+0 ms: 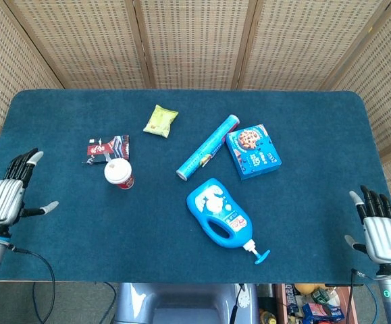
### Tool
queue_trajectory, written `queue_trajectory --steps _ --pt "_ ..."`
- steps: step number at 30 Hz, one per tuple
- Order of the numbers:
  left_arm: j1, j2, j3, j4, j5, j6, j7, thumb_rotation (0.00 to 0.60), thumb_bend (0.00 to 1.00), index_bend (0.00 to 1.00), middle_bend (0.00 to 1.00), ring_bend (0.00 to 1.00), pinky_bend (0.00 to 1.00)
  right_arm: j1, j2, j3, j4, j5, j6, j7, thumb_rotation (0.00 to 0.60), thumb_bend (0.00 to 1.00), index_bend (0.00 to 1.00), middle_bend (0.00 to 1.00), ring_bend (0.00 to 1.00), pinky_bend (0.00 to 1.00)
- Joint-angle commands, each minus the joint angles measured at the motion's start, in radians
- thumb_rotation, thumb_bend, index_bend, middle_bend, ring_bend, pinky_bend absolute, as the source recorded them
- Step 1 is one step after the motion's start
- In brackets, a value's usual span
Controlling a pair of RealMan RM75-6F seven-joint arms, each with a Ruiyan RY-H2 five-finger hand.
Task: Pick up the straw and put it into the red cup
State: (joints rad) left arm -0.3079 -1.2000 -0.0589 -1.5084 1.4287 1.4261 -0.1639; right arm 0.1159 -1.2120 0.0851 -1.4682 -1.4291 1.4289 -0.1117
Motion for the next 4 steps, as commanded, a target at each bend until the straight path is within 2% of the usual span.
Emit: queue_trajectory --steps 1,4 --pt "0.114 0.039 0.055 -0.17 -0.028 0.113 0.27 0.6 0.08 0.0 0.0 0.0 0.0 -0.003 0.002 0.0 -0.003 -0.005 0.008 0.004 0.6 0.0 0.0 0.0 0.0 0.0" --pt "0.114 0.019 0.049 -0.156 -0.027 0.102 0.269 0.6 0.08 0.0 0.0 0.0 0.0 -0.004 0.005 0.001 -0.006 -0.007 0.011 0.009 0.6 0.0 0.0 0.0 0.0 0.0"
